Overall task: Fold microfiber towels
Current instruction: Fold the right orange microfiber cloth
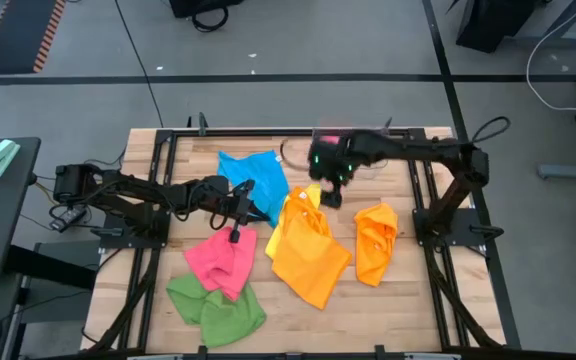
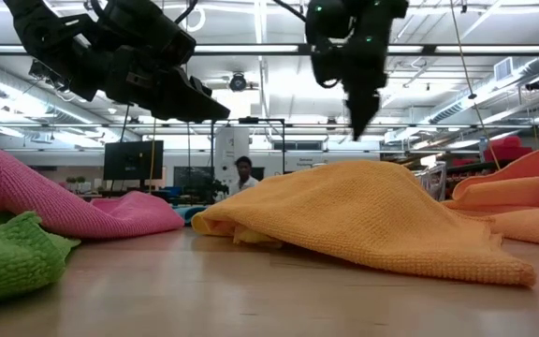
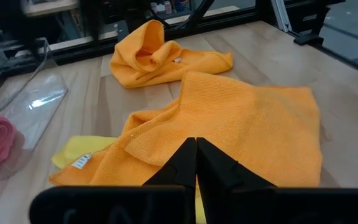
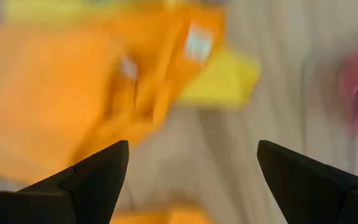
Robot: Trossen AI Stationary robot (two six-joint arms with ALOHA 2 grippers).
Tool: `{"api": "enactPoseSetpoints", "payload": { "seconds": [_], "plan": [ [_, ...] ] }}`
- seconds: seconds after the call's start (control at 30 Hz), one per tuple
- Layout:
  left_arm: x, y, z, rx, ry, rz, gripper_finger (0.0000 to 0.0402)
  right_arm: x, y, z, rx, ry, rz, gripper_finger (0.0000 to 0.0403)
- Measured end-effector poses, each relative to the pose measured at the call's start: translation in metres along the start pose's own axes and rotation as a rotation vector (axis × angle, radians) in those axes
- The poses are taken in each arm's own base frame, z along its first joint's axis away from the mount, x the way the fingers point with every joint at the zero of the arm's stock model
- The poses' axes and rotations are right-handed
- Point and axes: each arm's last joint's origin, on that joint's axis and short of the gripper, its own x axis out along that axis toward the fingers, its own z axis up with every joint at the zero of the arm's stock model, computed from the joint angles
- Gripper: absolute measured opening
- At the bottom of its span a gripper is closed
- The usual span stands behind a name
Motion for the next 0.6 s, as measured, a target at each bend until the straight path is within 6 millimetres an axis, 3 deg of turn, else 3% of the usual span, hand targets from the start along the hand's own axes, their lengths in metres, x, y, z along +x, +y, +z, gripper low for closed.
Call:
{"api": "enactPoseSetpoints", "payload": {
  "seconds": [0.17, 0.27, 0.6],
  "plan": [
    [0.0, 0.0, -0.001, -0.016, 0.007, -0.002, 0.0018, 0.016, 0.034, -0.033, -0.004, 0.159, -0.107, 0.0365],
    [0.0, 0.0, 0.0, -0.027, 0.001, 0.0, 0.0025, 0.03, 0.042, -0.054, -0.013, 0.211, -0.172, 0.036],
    [0.0, 0.0, 0.001, -0.024, -0.009, 0.002, 0.0019, 0.063, 0.034, -0.108, 0.01, 0.331, -0.312, 0.0297]
  ]
}}
